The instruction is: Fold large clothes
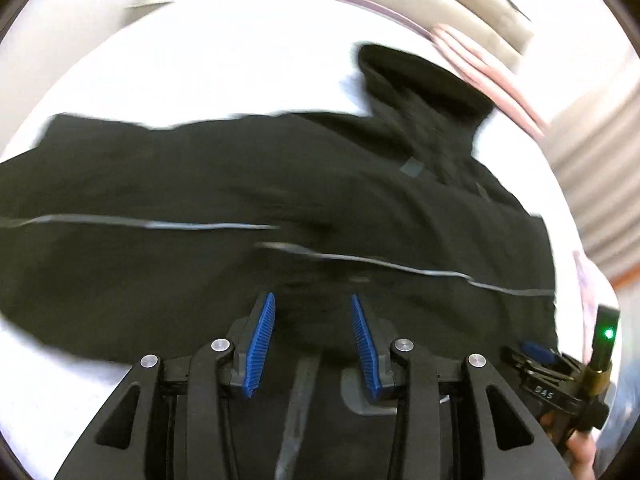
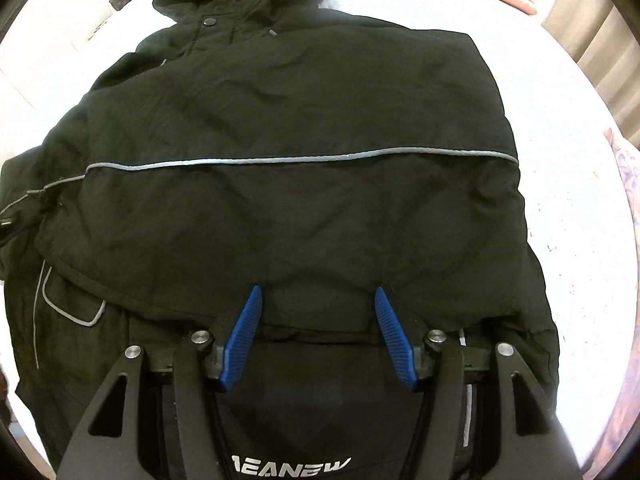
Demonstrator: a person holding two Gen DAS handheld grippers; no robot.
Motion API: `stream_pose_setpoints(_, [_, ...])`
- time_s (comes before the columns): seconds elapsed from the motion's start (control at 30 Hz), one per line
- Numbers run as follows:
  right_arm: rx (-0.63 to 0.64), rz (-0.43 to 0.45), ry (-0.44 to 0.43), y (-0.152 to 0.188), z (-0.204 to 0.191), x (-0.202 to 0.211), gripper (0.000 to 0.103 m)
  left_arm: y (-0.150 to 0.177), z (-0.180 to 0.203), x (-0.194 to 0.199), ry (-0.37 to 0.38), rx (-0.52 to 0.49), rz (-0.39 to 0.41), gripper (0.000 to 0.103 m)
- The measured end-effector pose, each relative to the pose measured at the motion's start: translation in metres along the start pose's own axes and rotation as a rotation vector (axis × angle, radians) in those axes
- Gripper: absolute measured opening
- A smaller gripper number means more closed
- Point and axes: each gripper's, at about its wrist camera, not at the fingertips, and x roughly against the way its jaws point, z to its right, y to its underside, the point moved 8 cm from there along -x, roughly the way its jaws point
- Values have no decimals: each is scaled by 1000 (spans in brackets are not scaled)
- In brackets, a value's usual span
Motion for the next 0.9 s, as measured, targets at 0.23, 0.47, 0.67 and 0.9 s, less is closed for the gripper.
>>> stream_pose_setpoints(0.23, [-6, -15, -13, 4, 0, 2, 66, -10, -186, 82, -232, 364, 141, 41])
stream_pose_setpoints(0.47, [1, -20, 8, 1, 0, 1, 67, -7, -353, 124, -346, 734, 217, 41])
stream_pose_setpoints(0.67, [0, -25, 30, 1, -8, 0, 68, -13, -403, 99, -353, 822, 216, 41])
stream_pose_setpoints(0.9, [10, -31, 38, 0, -8, 2, 69, -18, -424, 77, -379, 845, 213, 57])
